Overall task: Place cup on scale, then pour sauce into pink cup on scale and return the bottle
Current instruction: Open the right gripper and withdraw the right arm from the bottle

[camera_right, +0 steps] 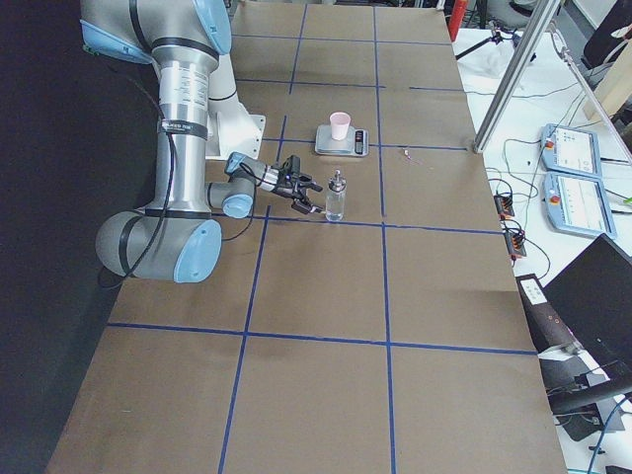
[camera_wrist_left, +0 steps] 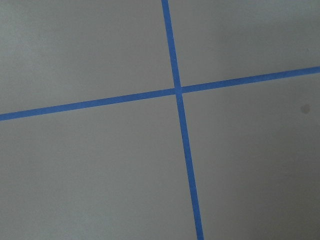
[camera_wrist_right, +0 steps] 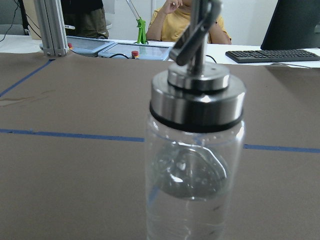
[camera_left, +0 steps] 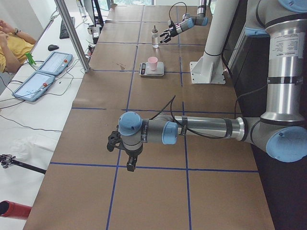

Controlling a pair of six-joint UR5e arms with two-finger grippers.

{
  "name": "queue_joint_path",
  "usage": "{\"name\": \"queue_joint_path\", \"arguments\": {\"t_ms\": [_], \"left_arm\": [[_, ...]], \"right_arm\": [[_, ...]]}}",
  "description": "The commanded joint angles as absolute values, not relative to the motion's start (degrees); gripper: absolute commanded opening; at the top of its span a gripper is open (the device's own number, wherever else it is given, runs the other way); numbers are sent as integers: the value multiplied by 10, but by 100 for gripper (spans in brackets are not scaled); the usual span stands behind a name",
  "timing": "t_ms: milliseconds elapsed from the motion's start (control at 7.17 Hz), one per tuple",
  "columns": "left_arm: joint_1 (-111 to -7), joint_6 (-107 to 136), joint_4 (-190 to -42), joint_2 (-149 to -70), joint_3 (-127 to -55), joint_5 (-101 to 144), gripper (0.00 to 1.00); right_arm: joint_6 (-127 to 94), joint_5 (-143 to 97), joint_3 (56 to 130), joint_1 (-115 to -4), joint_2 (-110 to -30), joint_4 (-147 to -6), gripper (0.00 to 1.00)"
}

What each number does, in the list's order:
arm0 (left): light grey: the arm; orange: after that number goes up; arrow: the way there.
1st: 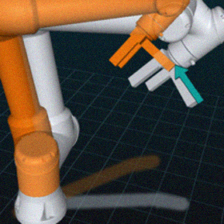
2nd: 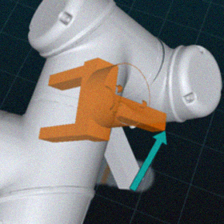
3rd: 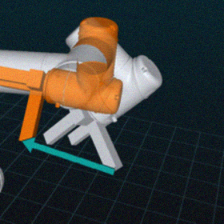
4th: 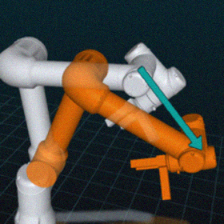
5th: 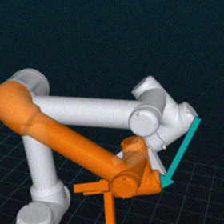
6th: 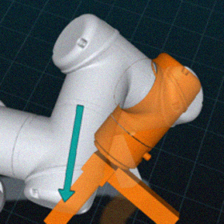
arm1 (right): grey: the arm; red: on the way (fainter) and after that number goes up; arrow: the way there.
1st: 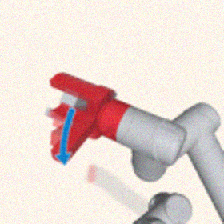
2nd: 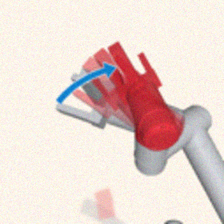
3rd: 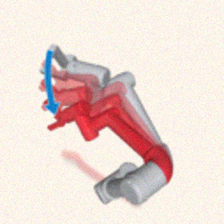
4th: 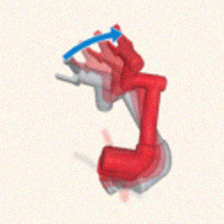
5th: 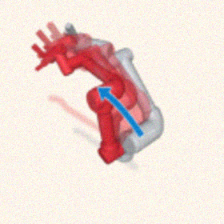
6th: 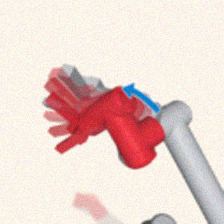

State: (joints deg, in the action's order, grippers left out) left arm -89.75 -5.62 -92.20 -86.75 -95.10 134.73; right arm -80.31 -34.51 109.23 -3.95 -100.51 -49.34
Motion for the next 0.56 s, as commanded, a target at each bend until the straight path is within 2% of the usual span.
{"name": "queue_joint_path", "arguments": {"t_ms": [0,279,418], "left_arm": [[-897,-56,-923,-867,-952,1347,100],[-897,-56,-922,-867,-952,1347,100],[-897,-56,-922,-867,-953,1347,100]], "right_arm": [[-800,-400,1155,-39,-1096,-487,100],[-724,-466,1161,-66,-1129,-421,100],[-689,-544,1160,-125,-1129,-410,100]]}}
